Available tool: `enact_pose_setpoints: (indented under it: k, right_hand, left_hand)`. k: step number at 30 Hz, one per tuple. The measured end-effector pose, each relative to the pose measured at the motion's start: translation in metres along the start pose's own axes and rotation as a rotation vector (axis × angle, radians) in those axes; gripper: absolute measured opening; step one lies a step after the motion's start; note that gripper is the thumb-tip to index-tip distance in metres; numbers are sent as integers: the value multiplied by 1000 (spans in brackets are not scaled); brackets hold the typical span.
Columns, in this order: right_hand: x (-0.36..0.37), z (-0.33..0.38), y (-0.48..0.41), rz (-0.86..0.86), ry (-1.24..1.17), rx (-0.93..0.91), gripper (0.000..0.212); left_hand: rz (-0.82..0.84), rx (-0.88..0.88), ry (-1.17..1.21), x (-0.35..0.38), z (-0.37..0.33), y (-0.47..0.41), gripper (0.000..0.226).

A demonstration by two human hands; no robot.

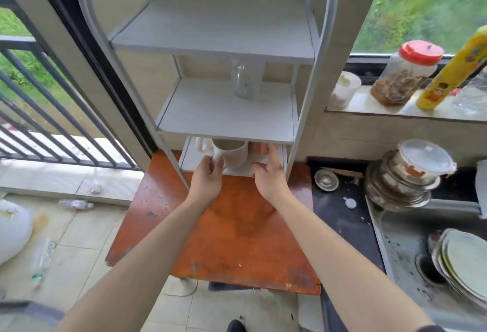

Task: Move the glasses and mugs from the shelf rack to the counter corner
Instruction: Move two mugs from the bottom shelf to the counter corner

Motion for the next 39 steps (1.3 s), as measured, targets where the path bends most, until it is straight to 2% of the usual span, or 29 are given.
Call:
enact_pose_setpoints:
  k: [3, 7, 10, 13, 18, 24, 31, 36, 39]
  right_hand:
    - [-1, 1, 1, -17, -42, 16, 64]
    - [-3, -6, 6, -41, -108, 84, 41]
    - [-1, -12, 12, -13, -134, 157, 36]
    - [1, -18, 21, 30, -173, 201, 18]
    - [3, -28, 48, 73, -231, 210, 32]
    - [-1, -61, 94, -29, -283, 157, 35]
    - [-46, -116, 132, -207, -254, 212, 32]
    - [-112, -155, 157, -468, -290, 290, 35]
    - [-157, -176, 183, -649, -336, 313, 36]
  left_hand:
    - [-3, -40, 71, 2, 1, 8, 38]
    - [-31, -75, 91, 0, 4, 23, 38]
    - [-53, -88, 95, -2, 7, 41, 36]
    - [-102, -85, 160, -4, 8, 64, 35]
    - [-182, -68, 178, -9, 4, 102, 37]
    - [-216, -51, 109, -4, 7, 145, 36]
    - [-81, -81, 125, 54, 15, 172, 37]
    - [183, -57, 128, 126, 0, 176, 33]
    - [334, 18, 164, 174, -27, 183, 33]
Point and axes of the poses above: each hand's wrist, its own y-axis away from the middle knuckle, its own x-axis out of the palm, z = x × y, the point moved 3 cm from there along -y, towards the middle knuckle, and after that the axes turned 9 degrees about x, right-handed, at the moved point
